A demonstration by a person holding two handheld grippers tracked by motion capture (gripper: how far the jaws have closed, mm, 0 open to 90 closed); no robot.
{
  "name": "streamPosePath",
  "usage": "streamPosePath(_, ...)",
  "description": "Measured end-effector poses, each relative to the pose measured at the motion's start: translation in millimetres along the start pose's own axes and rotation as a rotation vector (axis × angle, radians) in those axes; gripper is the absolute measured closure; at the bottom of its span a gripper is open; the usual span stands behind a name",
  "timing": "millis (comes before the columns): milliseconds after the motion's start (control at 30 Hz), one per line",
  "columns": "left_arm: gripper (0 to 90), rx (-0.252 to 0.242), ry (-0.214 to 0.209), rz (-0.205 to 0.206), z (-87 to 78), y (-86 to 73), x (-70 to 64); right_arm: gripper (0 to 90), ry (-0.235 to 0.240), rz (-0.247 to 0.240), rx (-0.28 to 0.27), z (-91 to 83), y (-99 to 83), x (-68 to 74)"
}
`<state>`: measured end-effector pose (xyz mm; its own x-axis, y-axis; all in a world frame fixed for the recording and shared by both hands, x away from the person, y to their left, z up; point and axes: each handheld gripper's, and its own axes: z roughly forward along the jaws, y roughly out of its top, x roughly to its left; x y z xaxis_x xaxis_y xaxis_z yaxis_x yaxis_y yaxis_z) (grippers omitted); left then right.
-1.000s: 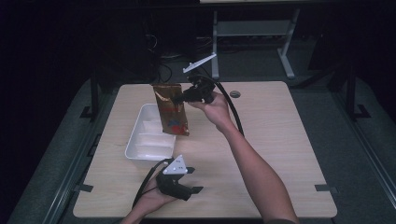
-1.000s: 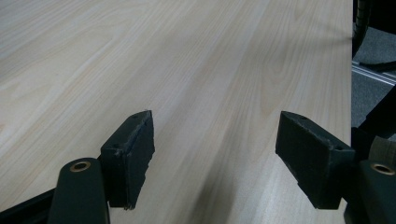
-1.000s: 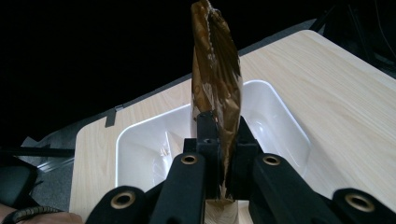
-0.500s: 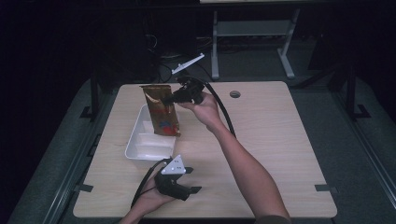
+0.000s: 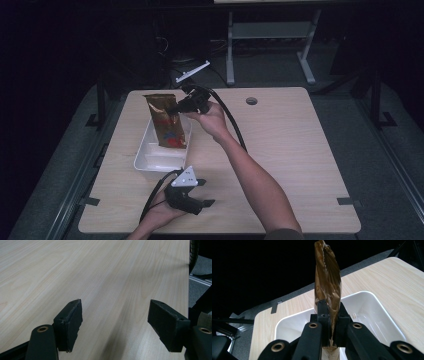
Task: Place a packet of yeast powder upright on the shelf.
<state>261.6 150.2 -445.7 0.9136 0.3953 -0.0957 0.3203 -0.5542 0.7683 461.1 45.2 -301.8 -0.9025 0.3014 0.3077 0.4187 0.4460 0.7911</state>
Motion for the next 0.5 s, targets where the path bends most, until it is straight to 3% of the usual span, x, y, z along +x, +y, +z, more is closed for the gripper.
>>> streamPosePath(500, 27.4, 0.006, 0.002, 0.001, -0.9, -1.1, 1.1, 85.8, 0.009, 0.007, 0.023, 22.5, -1.0, -1.3)
